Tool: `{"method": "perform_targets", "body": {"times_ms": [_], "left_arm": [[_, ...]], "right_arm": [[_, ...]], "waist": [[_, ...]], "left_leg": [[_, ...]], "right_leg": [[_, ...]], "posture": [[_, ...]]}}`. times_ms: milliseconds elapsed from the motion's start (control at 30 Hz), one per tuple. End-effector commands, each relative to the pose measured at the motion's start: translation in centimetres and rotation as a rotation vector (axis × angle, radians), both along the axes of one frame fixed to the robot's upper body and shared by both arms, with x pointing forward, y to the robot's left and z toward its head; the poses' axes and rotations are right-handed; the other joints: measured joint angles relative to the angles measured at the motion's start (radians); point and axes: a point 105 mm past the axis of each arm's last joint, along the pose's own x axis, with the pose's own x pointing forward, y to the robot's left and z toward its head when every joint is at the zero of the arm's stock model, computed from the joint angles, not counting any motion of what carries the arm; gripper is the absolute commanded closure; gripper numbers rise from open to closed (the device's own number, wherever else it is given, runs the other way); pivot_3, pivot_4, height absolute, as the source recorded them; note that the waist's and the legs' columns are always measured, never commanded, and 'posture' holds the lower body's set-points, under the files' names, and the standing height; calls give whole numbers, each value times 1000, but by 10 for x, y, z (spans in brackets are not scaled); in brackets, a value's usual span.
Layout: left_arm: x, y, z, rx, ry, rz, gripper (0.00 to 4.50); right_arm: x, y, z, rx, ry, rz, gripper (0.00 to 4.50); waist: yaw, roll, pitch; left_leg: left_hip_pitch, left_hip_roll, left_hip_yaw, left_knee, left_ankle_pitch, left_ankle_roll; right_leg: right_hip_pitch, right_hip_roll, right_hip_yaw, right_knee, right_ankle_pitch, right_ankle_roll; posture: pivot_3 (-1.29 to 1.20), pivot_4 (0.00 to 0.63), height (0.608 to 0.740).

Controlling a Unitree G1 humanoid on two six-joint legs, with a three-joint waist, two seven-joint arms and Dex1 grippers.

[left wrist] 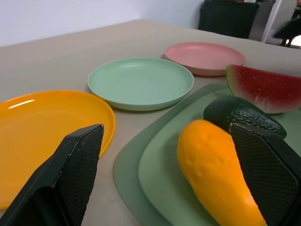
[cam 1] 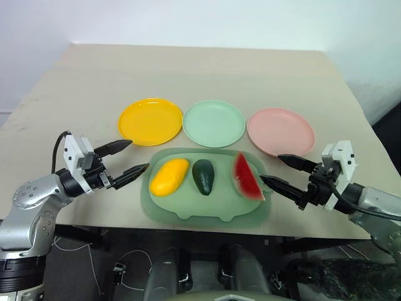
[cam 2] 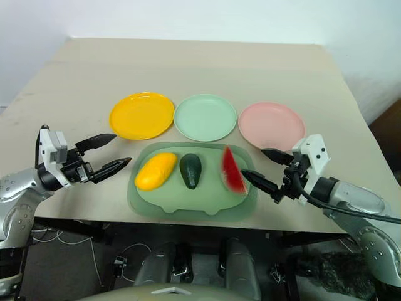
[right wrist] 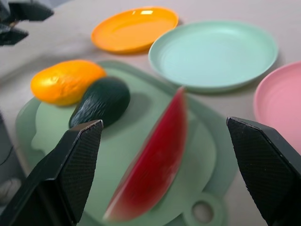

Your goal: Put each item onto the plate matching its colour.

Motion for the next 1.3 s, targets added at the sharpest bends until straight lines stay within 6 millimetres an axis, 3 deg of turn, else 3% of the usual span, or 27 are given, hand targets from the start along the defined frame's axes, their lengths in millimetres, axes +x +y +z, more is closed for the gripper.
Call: {"method": "perform_targets", "body": {"times_ms": [33,433,900,1300], "left_arm": [[-1,-1,9,5,-47,-3,0],[-2,-15,5,-14,-37,-35,0],[-6,-25,-3,-10,-17,-94,0],[0,-39,-23,17,-27,-115,0]], "right_arm": [[1,3,5,-1,-26,16,29],[-1,7,12,-8,-21,10,29],[4,12,3,-10,91,-30,29],[12,36,-11,-62,284,22,29]], "waist": [[1,0,0],[2,0,0],[4,0,0],[-2,0,0]], "left_leg": [[0,0,0,0,0,0],[0,0,0,0,0,0],[0,0,0,0,0,0],[-1,0,0,0,0,0]], "right_leg": [[0,0,0,0,0,0],[0,0,0,0,1,-2],[0,0,0,0,2,-2],[-1,0,0,0,2,-3]], "posture": [[0,150,696],[0,150,696],[0,150,696],[0,150,696]]}}
